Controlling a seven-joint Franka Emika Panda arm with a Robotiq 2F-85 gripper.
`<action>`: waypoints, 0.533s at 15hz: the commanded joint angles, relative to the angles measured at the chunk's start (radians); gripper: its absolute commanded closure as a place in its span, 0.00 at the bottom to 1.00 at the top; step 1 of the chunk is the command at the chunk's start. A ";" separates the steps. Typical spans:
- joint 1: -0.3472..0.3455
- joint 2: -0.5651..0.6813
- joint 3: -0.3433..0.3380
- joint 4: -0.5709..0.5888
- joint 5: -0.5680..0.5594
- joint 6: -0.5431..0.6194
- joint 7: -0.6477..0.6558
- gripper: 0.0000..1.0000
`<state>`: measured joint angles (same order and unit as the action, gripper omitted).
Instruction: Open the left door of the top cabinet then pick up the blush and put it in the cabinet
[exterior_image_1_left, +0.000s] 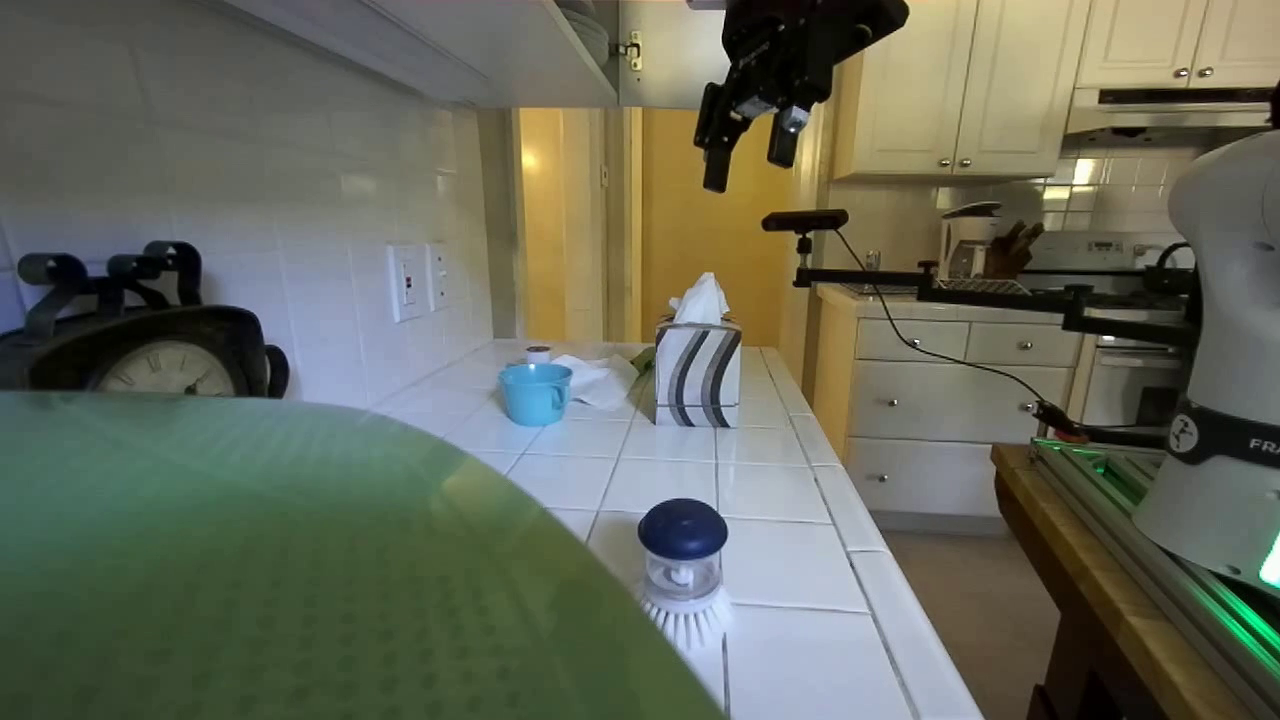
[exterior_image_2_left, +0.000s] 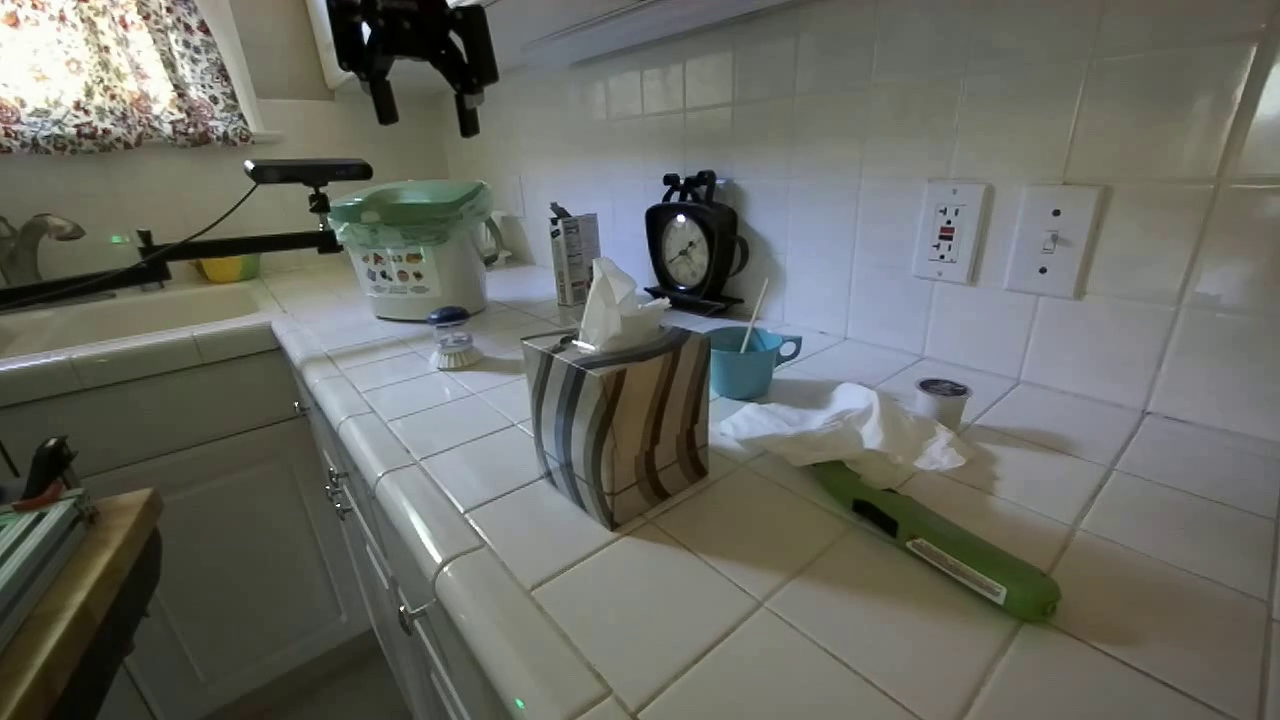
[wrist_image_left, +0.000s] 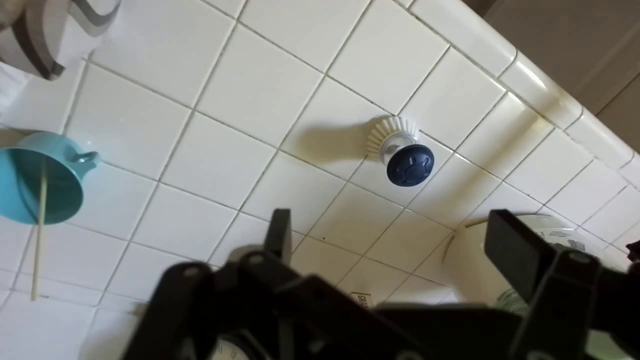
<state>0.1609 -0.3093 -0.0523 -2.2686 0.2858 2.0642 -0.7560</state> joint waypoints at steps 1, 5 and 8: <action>0.014 0.055 0.018 0.021 0.052 0.039 -0.017 0.00; 0.037 0.174 0.069 0.081 0.074 0.088 -0.013 0.00; 0.042 0.249 0.109 0.118 0.100 0.093 -0.038 0.00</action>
<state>0.2070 -0.1225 0.0350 -2.2028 0.3453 2.1658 -0.7557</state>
